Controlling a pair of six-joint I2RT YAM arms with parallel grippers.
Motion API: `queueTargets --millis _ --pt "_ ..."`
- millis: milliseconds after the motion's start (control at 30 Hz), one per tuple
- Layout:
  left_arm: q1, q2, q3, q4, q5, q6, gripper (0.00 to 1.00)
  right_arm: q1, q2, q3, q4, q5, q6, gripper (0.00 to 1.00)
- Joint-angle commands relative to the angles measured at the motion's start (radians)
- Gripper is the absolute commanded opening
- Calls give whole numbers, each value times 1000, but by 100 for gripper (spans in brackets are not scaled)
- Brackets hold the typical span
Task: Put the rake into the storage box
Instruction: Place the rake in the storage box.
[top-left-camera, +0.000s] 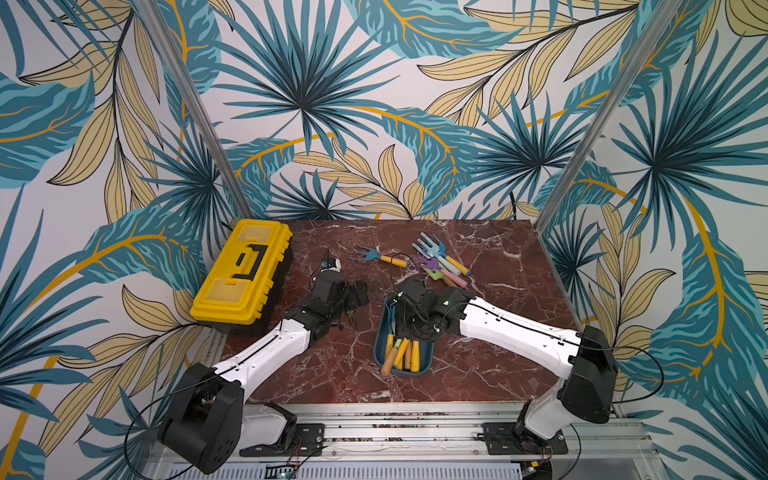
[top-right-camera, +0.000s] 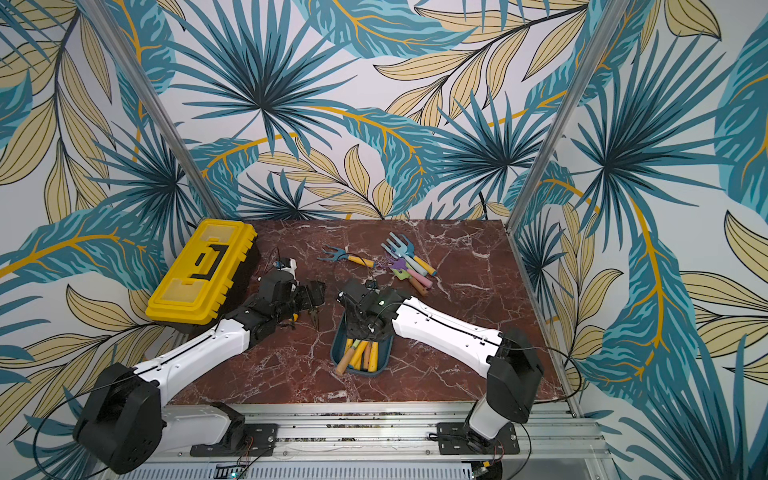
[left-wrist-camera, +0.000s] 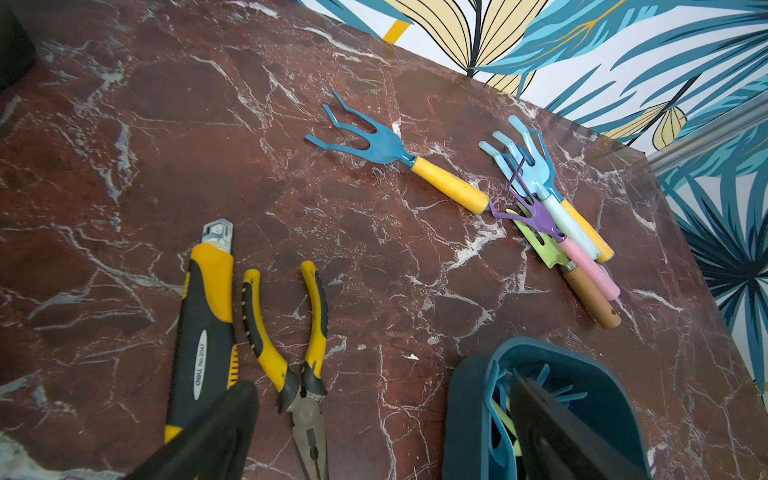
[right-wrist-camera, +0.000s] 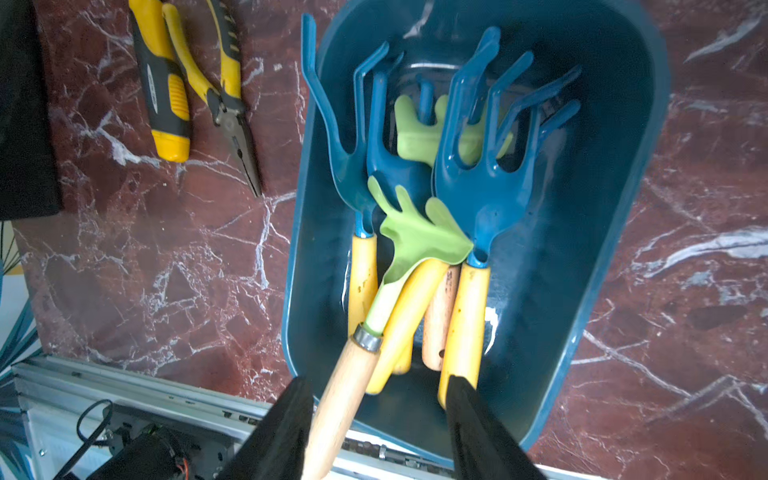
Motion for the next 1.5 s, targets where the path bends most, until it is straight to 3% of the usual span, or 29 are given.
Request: queueTargets --millis 0,233,400,867,1033,1233,1467 --pt "6 18 -14 24 13 2 100 2 30 -53 -3 -81 -35 56" --pt "8 45 -5 18 22 6 100 21 87 -67 78 -158 -28 53" --pt "6 60 -3 26 22 5 100 32 128 -75 100 -185 83 54" --pt "9 55 -1 23 21 -6 100 33 228 -30 36 -136 208 42" --pt "10 45 -3 20 16 -5 100 33 226 -13 7 -113 227 33" --pt "10 35 -7 24 4 -5 100 33 153 -16 -47 -72 238 33" --pt "11 37 -8 26 10 -9 100 32 164 -18 -51 -77 224 41"
